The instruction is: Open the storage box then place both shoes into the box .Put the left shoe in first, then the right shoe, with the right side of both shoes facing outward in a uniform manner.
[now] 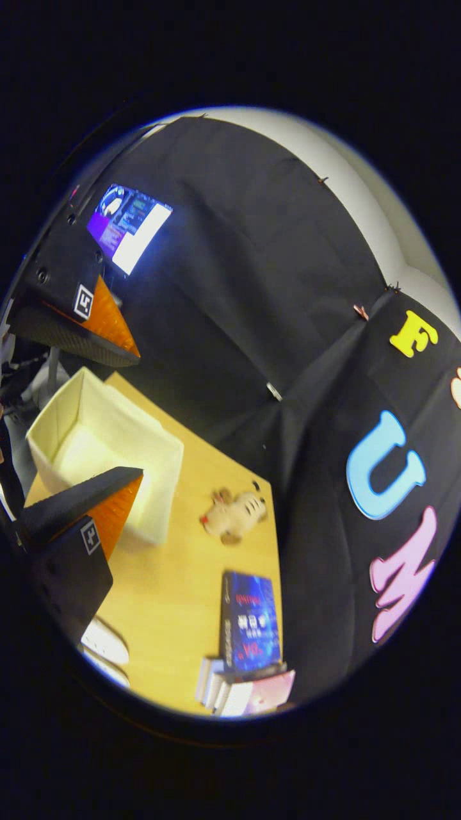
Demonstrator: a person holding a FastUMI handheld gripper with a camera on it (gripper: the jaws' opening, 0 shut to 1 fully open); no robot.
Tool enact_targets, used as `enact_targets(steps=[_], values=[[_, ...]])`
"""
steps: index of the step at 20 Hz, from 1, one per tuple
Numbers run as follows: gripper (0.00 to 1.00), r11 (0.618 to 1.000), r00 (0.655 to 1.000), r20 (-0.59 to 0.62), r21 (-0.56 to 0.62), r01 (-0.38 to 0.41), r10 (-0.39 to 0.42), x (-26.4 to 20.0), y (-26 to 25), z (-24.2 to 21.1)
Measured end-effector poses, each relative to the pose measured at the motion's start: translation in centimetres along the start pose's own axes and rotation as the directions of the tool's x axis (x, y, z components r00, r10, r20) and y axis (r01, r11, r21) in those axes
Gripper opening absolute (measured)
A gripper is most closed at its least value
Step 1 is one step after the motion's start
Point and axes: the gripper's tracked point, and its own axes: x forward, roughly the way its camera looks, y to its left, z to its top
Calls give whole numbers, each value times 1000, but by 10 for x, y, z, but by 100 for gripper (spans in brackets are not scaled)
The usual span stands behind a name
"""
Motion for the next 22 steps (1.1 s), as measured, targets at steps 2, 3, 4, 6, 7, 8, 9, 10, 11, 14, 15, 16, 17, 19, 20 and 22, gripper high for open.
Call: enact_targets(steps=[2,3,4,6,7,8,9,10,11,14,15,16,17,19,20,22], values=[[96,993,993,33,-15,116,-115,-36,-45,4],[96,985,985,36,-12,170,-170,-52,-69,0],[96,975,975,27,5,222,-222,-66,-93,-5],[97,954,955,-1,53,296,-296,-90,-133,-23],[96,942,945,-17,68,327,-327,-98,-151,-33],[96,926,929,-44,73,370,-368,-104,-173,-46],[96,906,908,-81,75,416,-411,-111,-194,-61],[96,890,891,-120,79,449,-438,-120,-213,-80],[96,880,877,-166,81,468,-451,-124,-229,-99],[91,859,838,-287,82,505,-465,-121,-262,-148],[89,852,828,-310,91,516,-468,-118,-272,-159],[88,842,817,-333,106,529,-471,-115,-280,-169],[88,832,809,-350,126,540,-472,-111,-289,-176],[80,809,791,-382,159,566,-478,-105,-305,-187],[80,798,779,-397,163,581,-486,-102,-314,-192],[70,786,759,-426,159,598,-492,-97,-326,-201]])
